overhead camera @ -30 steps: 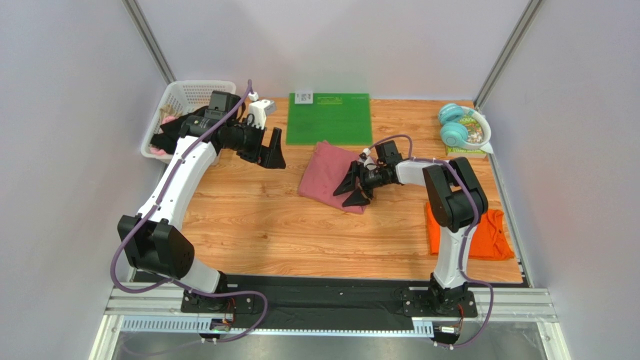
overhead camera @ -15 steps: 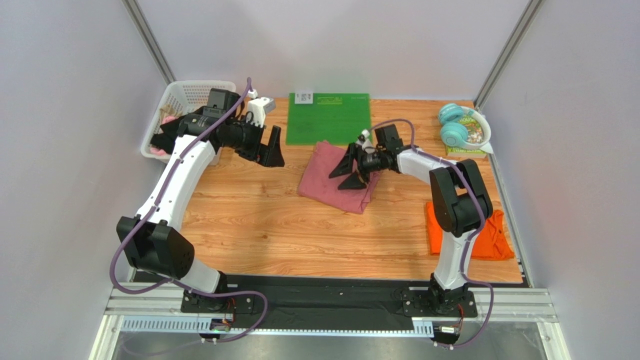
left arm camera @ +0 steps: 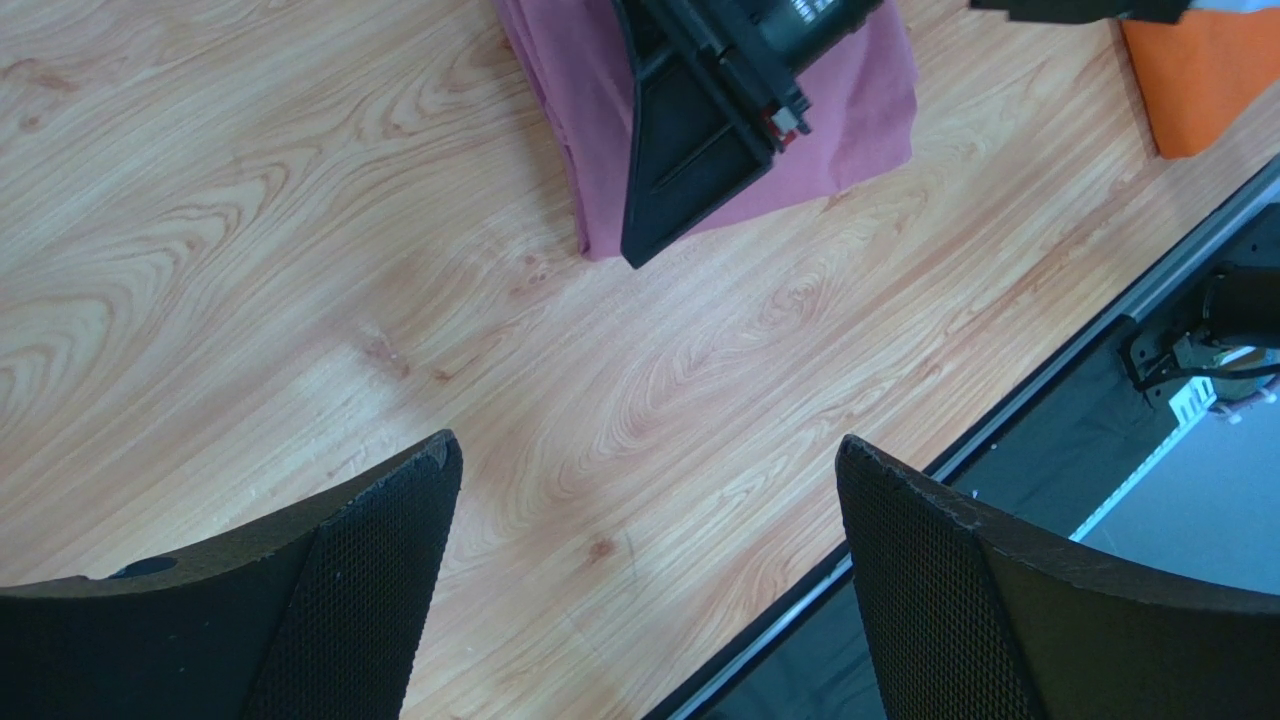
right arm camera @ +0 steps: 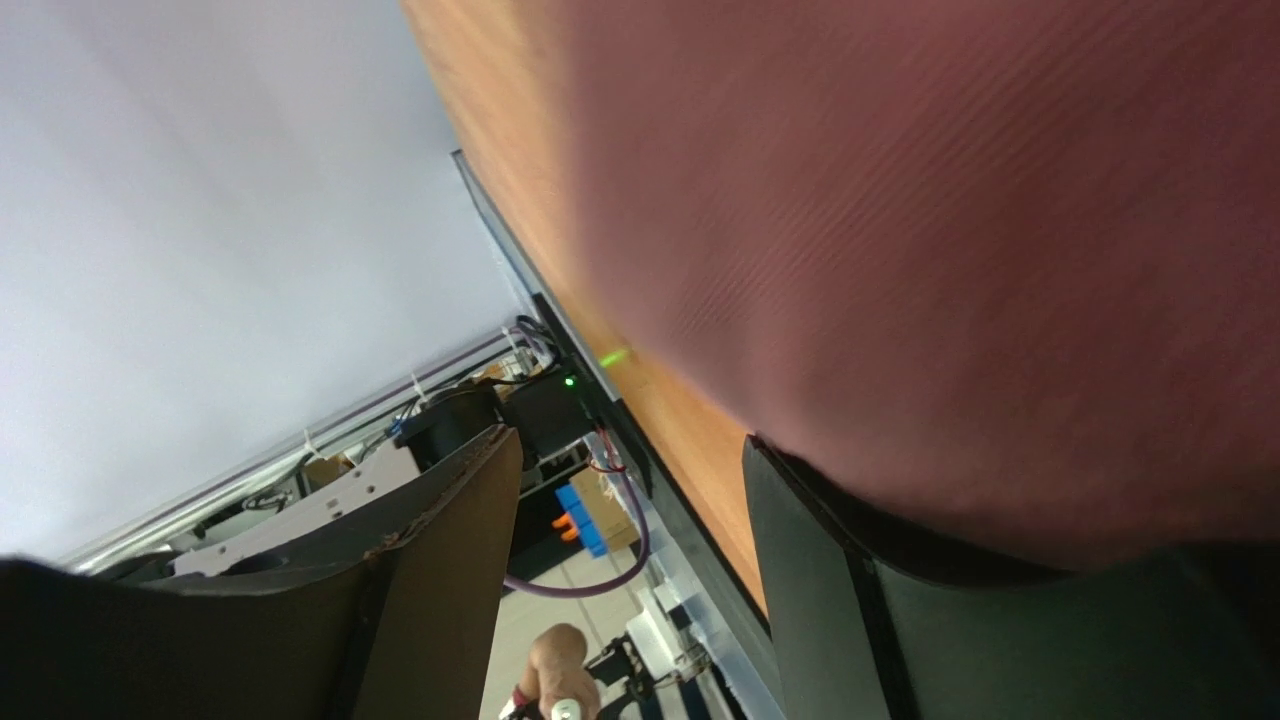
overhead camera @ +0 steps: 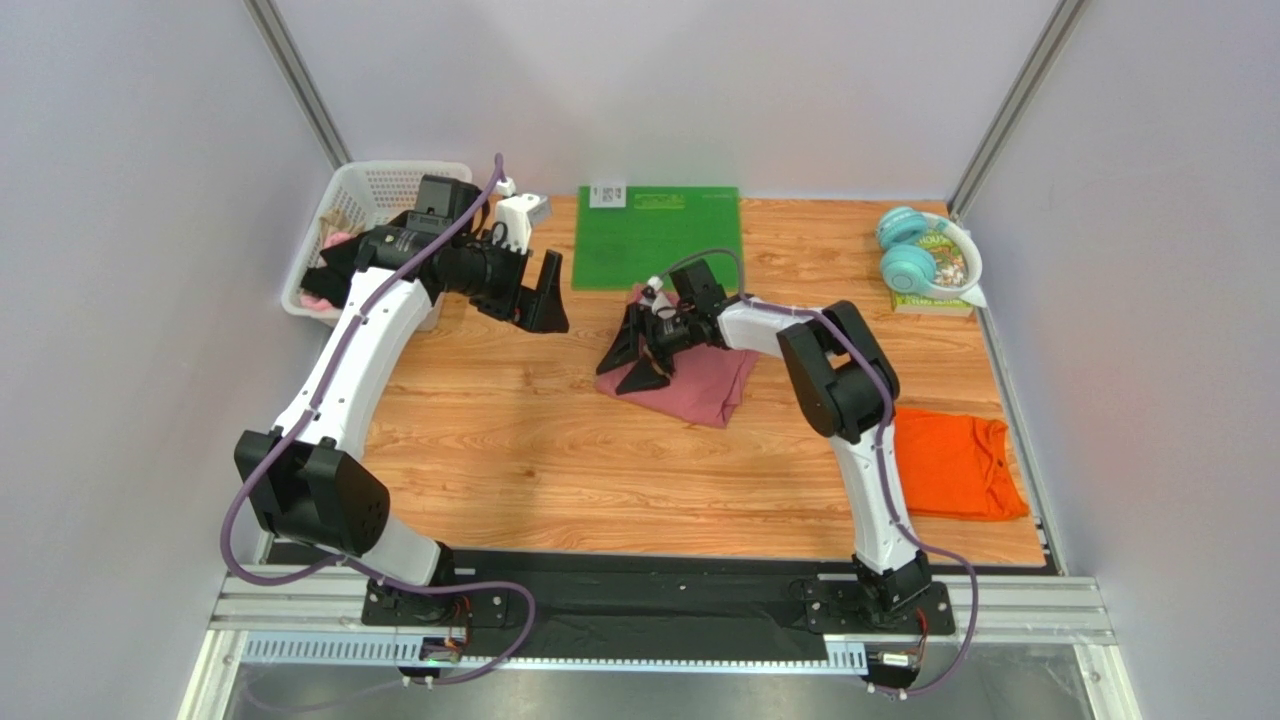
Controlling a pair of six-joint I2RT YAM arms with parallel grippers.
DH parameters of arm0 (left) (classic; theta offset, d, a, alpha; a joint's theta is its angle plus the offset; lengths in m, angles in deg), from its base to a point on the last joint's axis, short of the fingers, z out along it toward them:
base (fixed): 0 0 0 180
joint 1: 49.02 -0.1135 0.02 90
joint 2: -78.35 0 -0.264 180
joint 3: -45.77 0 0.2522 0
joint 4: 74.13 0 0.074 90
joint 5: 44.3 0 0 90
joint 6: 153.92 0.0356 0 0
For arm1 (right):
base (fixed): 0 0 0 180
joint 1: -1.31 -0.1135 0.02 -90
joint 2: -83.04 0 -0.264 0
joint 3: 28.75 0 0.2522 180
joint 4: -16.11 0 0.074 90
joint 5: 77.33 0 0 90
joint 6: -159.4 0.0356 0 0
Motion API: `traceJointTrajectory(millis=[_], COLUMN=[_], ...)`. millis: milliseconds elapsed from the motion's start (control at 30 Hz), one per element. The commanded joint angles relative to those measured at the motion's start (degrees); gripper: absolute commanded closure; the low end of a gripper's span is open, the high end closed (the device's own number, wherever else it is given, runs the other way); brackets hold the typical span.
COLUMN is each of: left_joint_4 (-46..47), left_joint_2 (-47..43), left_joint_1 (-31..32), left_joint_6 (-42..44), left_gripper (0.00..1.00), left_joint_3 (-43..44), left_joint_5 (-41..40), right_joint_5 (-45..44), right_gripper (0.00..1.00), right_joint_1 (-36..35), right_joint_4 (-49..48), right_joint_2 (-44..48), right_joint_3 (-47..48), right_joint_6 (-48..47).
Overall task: Fold and stack the t-shirts
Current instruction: Smooth out wrinkles on the folded tshirt, then put the neatly folded tshirt into the corner of the board with the right arm
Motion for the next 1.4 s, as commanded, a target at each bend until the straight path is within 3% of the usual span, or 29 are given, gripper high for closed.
traceJointTrajectory(millis=[0,167,267,400,533,733,1200,1367], left_joint_4=[-0.2,-0.2,-0.3,-0.4,-0.3,-0.7,-1.7,-1.7], left_joint_2=[-0.7,-1.5,-2.0,-3.0,-3.0,-2.6,-2.2,-2.0], left_joint_1=[-0.3,-0.3,-0.3,-0.3,-0.3,-0.3,-0.3,-0.3], left_joint_6=[1.1,1.1,1.4,1.9,1.8,1.4,1.0,0.9], left_gripper=[0.0,0.0,0.0,0.0,0.0,0.0,0.0,0.0], left_joint_3=[1.5,0.7,0.6,0.4,0.3,0.7,1.9,1.9], left_joint_5=[0.0,0.5,0.2,0.3,0.7,1.4,2.2,2.8], right_joint_5=[0.1,0.5,-0.7,-2.8,-6.1,-10.4,-14.5,-11.9], right_gripper=[0.37,0.37,0.36,0.34,0.33,0.32,0.29,0.28], right_joint_1=[0.4,0.9,4.8,15.9,23.7,30.0,31.7,31.7], right_joint_4=[0.7,5.5,7.8,9.6,12.8,15.9,17.8,15.4], right_joint_2=[-2.2,-0.6,6.4,16.4,19.7,18.0,13.0,10.7], right_joint_3=[0.6,2.4,2.3,-4.2,-8.5,-11.6,-11.6,-8.8], right_joint_6=[0.1,-2.5,-4.7,-7.6,-11.9,-16.4,-20.2,-20.4])
